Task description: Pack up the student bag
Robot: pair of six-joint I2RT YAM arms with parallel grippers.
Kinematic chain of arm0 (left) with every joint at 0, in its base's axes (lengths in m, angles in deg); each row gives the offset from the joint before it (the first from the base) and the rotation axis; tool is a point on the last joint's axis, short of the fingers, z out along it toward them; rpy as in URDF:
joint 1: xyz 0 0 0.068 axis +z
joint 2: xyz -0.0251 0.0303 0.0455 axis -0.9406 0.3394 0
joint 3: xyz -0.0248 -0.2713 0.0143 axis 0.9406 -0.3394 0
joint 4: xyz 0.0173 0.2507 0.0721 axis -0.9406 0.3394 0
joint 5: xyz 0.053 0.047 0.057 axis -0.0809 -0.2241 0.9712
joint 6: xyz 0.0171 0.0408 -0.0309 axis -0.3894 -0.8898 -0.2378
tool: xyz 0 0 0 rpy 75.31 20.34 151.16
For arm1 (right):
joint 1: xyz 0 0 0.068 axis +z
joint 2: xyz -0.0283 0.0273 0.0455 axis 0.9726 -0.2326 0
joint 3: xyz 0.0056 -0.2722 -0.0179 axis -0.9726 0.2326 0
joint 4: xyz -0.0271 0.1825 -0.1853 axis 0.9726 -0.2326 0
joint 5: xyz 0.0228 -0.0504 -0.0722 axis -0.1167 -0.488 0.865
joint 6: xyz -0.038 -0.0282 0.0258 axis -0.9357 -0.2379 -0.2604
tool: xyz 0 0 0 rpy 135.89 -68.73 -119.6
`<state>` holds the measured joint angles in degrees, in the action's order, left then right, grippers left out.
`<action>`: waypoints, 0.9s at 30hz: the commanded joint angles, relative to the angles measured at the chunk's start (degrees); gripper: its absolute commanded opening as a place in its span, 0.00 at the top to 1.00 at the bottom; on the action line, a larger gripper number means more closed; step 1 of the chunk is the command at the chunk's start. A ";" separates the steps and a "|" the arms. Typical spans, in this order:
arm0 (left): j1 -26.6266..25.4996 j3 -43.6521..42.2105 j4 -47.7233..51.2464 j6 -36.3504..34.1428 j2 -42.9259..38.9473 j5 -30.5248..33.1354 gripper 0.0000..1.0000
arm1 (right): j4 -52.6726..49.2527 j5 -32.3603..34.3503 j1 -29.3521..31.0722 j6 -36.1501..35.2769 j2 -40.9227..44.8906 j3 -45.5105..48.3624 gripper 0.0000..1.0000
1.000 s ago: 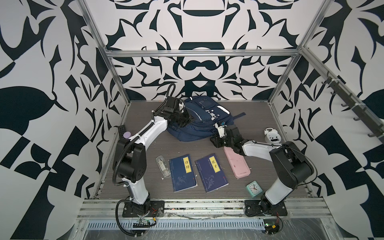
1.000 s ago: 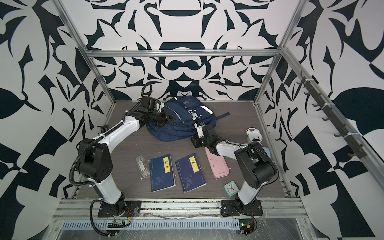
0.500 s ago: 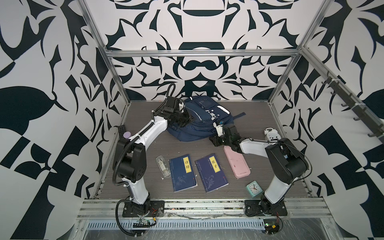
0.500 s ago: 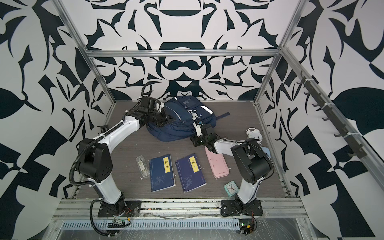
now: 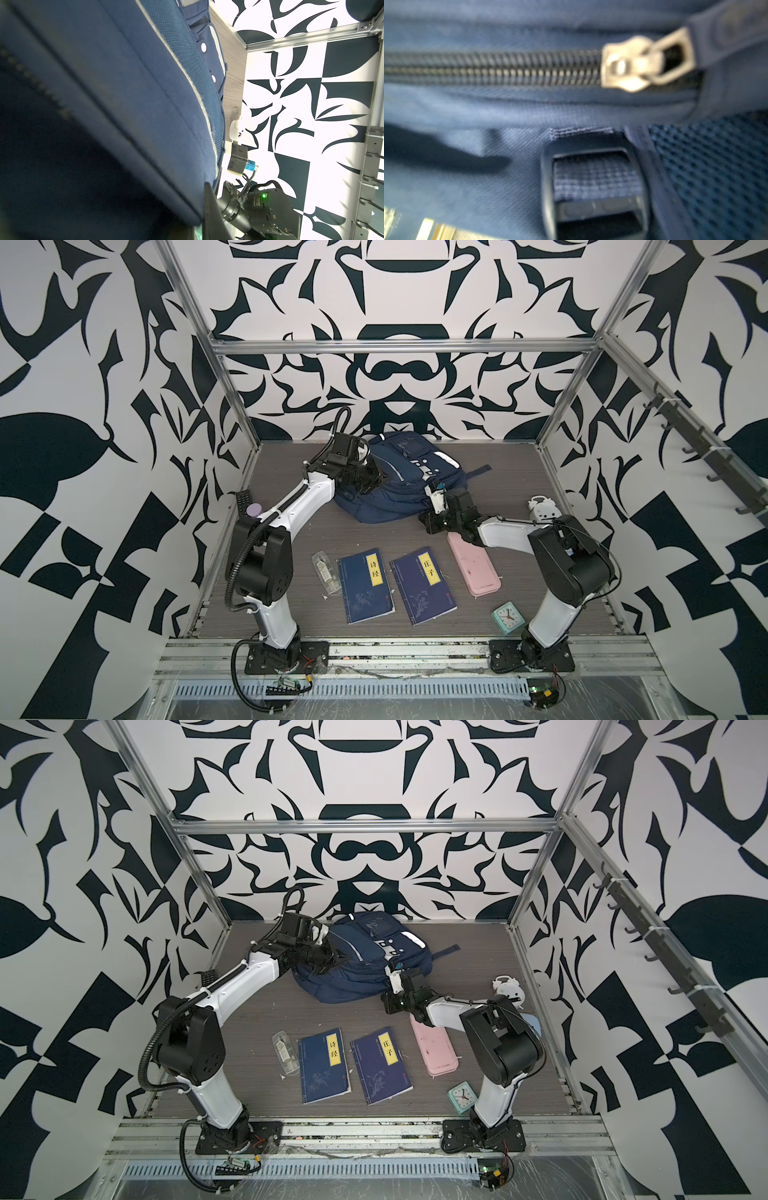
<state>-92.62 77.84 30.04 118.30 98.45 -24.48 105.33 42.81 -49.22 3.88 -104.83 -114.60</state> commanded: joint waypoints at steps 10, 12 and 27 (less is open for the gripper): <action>1.21 3.13 -4.94 -0.47 -1.01 -1.12 1.00 | -2.49 -1.17 0.24 0.02 5.23 1.00 0.97; 1.29 3.31 -4.94 -0.47 -0.79 -1.25 1.00 | -3.47 -1.39 0.52 -0.24 5.49 0.92 0.97; 0.54 2.96 -6.96 1.59 0.03 -1.85 1.00 | -14.49 1.93 10.47 -3.30 4.84 -7.58 0.93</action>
<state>-91.54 77.84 29.86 119.76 98.65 -26.18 93.29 48.77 -42.40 3.23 -101.42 -118.67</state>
